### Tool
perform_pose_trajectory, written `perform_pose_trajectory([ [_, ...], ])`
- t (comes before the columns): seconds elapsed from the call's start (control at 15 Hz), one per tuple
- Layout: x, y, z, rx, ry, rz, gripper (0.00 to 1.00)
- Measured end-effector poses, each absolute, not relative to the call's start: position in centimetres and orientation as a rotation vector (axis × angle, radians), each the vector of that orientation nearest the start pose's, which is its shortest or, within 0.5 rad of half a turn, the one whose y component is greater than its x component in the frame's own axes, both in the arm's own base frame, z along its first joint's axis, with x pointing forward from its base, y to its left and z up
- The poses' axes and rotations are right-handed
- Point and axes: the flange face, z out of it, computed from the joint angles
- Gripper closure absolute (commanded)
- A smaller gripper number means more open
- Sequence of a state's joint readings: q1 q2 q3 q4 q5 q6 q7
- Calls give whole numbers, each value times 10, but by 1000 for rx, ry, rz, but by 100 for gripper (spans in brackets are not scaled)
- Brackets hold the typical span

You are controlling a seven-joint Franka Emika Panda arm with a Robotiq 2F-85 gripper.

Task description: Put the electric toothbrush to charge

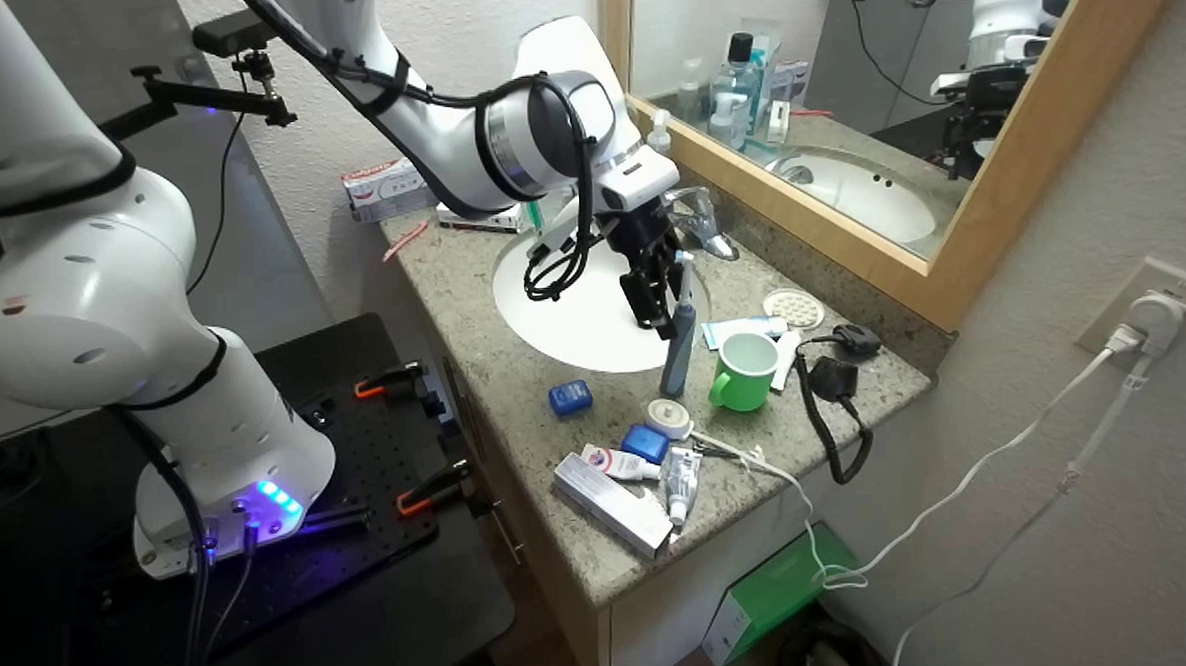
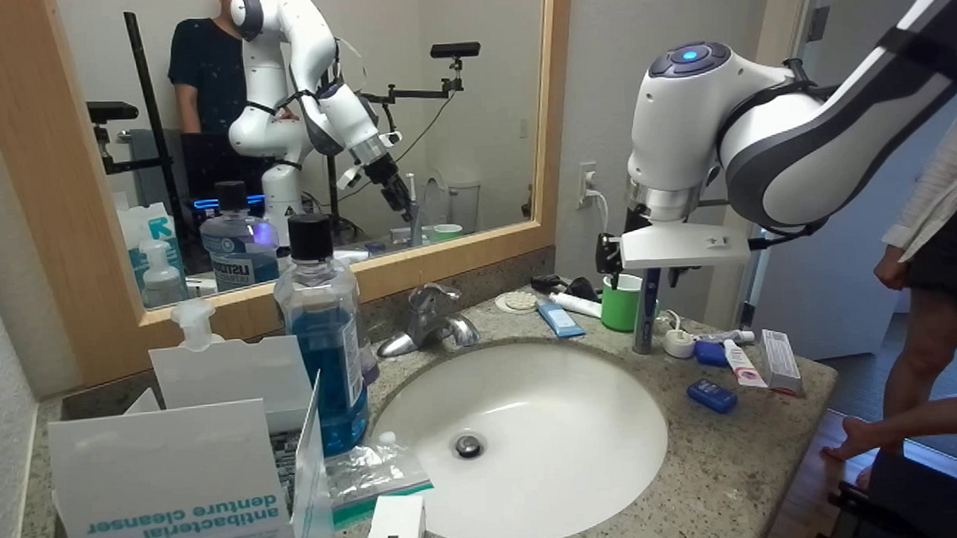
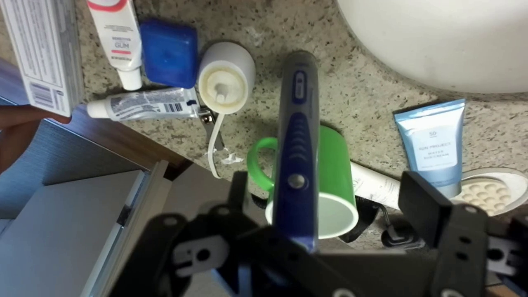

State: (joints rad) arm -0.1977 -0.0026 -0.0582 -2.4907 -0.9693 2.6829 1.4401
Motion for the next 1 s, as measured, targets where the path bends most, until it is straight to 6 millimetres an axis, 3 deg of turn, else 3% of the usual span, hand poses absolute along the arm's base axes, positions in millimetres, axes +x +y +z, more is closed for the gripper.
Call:
perform_pose_trajectory([
  [0.27, 470, -96, 301, -3076, 1383, -746, 3],
  [0.33, 470, -96, 301, -3074, 1383, -749, 28],
  [0.47, 471, -97, 303, -3071, 1385, -754, 30],
  [0.73, 473, -98, 305, -3067, 1387, -761, 57],
  [1.0, 473, -100, 306, -3064, 1392, -766, 56],
])
